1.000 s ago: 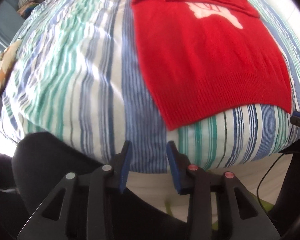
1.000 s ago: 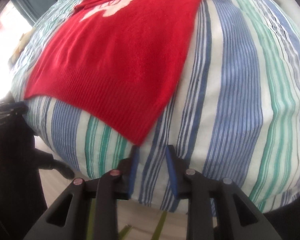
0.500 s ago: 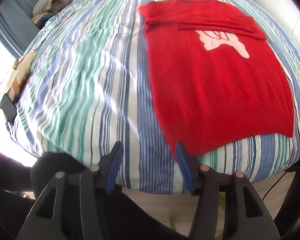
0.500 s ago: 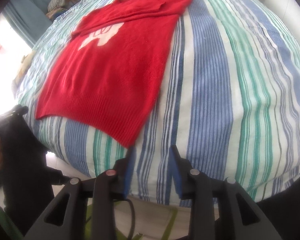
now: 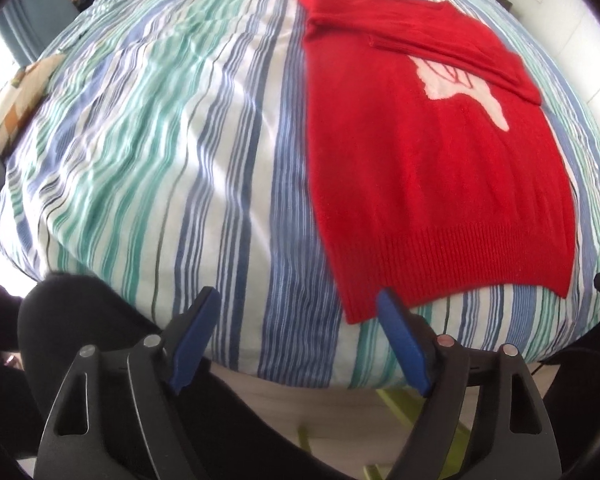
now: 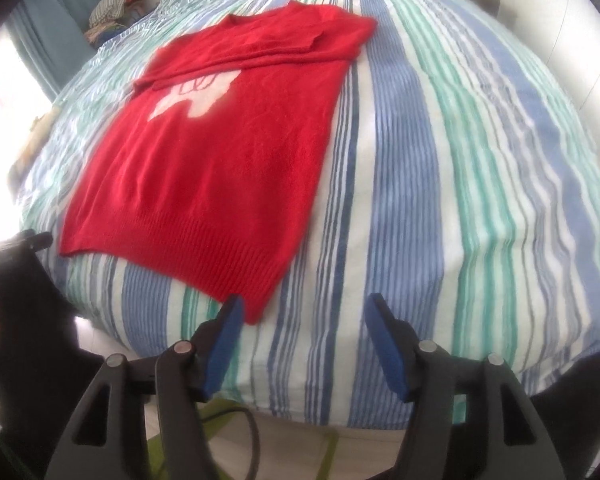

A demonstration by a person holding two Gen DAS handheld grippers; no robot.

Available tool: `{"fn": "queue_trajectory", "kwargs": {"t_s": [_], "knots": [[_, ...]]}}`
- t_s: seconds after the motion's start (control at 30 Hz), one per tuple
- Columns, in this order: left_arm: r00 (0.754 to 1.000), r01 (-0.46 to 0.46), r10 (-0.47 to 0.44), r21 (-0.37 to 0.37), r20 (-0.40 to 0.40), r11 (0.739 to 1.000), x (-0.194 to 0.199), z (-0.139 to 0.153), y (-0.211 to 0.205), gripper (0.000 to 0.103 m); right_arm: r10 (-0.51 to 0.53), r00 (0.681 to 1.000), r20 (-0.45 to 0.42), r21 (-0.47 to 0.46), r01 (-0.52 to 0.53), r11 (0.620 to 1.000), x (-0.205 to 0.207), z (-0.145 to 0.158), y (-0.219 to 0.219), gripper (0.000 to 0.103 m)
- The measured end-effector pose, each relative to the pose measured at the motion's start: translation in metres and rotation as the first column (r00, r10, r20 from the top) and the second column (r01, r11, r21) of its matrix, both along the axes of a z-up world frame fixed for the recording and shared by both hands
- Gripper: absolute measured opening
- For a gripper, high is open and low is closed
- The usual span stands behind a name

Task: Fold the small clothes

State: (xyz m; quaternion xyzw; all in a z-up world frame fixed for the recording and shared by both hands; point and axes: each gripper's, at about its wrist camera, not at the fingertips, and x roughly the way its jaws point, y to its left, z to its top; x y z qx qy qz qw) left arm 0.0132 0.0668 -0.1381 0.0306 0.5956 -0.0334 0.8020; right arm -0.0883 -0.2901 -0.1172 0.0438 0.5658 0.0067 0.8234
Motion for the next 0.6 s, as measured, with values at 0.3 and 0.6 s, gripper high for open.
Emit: {"fn": "queue_trajectory", "kwargs": {"t_s": [0.3, 0.6], "knots": [[1.0, 0.002, -0.002, 0.028, -0.024, 1.0, 0.003, -0.007, -0.003, 0.087, 0.029, 0.999, 0.045, -0.227, -0.018, 0.974, 0.011, 0.023, 0.016, 0.075], [0.999, -0.001, 0.003, 0.051, -0.038, 0.999, 0.007, -0.013, 0.003, 0.087, 0.039, 0.998, 0.055, -0.291, -0.022, 0.956, 0.013, 0.028, 0.022, 0.075]]}}
